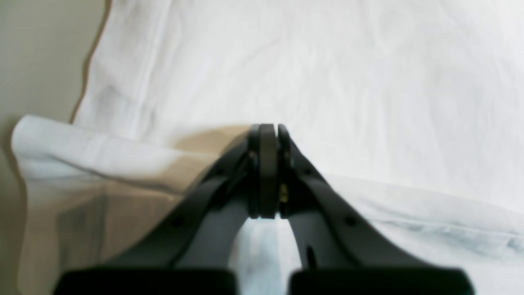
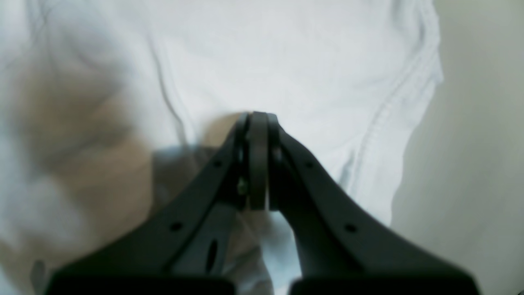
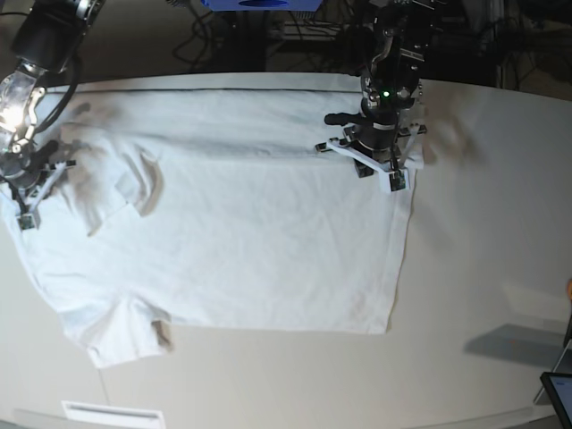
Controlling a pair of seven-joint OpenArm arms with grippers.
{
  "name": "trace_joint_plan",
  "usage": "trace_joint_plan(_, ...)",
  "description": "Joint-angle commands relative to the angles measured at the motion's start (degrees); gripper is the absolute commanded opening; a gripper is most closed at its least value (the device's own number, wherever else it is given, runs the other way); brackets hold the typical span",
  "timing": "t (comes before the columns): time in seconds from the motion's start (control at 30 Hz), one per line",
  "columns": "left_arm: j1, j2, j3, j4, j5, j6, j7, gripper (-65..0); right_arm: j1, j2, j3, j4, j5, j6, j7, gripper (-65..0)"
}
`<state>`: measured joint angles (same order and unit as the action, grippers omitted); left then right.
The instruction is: Fold the T-shirt properly
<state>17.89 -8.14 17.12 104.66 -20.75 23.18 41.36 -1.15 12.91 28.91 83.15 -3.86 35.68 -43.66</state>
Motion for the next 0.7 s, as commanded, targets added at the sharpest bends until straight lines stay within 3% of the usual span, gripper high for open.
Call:
trace_joint_plan(0.0,1.06,-0.34,-0.20,0.96,0.14,0.43,1.67,-65.0,-0.30,-0.12,0.15,0.67,-0.32,0.32,-1.22,-64.7)
trace_joint_plan(0.13,2.81,-0.78,-3.19,3.78,0.14,0.43,1.67,-65.0,-0.65,-0.99,-0.03,0.67,-0.32,0.67,-1.22,-64.7)
trace_joint_plan(0.37,5.45,-3.07,-10.14,5.36,0.14,0.25,1.67,-65.0,-2.68,-2.14,-7.06,4.01,-0.32,0.41,-1.13,-64.7)
trace_joint_plan(0.67,5.10,-5.00,-11.10,5.27,0.49,0.25,1.67,-65.0,-2.59,-4.60,-7.94,5.15,-0.32,0.32,-1.57,-64.7)
